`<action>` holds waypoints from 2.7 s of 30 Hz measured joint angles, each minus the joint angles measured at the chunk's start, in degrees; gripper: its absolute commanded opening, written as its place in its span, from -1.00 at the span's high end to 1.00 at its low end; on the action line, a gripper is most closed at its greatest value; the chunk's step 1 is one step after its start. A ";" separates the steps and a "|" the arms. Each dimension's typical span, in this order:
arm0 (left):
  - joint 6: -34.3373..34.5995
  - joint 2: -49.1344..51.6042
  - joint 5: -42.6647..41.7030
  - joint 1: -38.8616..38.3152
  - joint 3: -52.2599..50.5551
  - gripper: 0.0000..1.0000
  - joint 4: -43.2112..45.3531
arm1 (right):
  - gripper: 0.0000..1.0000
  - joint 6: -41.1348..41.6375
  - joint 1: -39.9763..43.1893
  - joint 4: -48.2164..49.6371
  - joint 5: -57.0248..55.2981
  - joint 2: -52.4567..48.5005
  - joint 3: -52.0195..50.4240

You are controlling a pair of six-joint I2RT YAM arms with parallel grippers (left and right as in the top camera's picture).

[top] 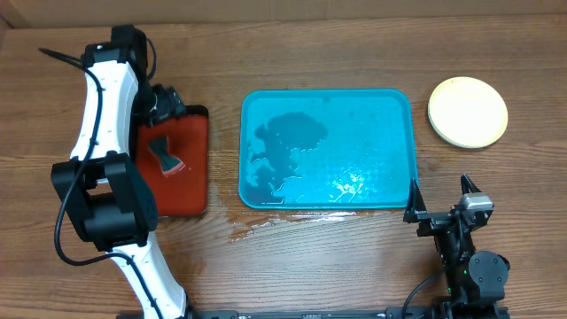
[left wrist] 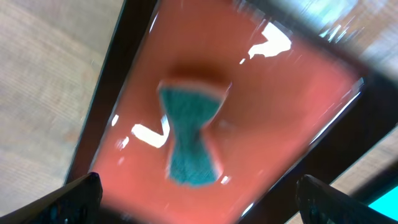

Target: Clean dirty plates on tray and stack at the side

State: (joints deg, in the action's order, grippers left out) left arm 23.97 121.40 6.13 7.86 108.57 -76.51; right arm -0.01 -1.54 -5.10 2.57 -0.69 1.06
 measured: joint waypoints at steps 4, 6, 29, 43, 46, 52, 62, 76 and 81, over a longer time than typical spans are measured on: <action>-0.42 -1.18 0.57 -0.15 -0.11 -1.00 -0.57 | -1.00 0.00 0.00 0.00 0.00 0.00 0.00; -0.44 -3.34 1.01 -0.42 -0.59 -1.00 0.11 | -1.00 0.02 0.00 0.00 -0.02 0.00 0.00; -9.40 -63.06 1.77 -4.90 -61.27 -1.00 37.70 | -1.00 0.00 0.00 0.02 -0.02 0.04 0.00; -10.21 -92.65 -0.22 -4.90 -91.60 -1.00 68.19 | -1.00 0.04 0.00 0.00 0.00 0.07 0.00; -10.91 -96.10 -1.33 -4.87 -94.90 -1.00 71.76 | -1.00 0.00 0.00 -0.02 0.00 0.07 0.00; -16.00 -103.60 -5.79 -4.90 -99.16 -0.99 75.32 | -1.00 0.02 0.00 -0.02 -0.02 0.07 0.00; -19.96 -118.86 -8.15 -4.90 -107.49 -0.99 75.80 | -1.00 0.00 0.00 0.00 -0.02 0.07 0.00; -22.95 -120.54 -6.40 -4.90 -108.06 -0.99 72.06 | -1.00 0.00 0.00 0.02 0.00 0.07 0.00; -23.82 -120.54 -6.34 -4.90 -108.06 -1.00 72.04 | -1.00 0.00 0.00 0.00 -0.02 0.07 0.00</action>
State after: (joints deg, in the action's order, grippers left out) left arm 0.14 0.86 -0.21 2.96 0.51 -4.47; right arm -0.01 -1.54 -5.10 2.55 -0.62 1.06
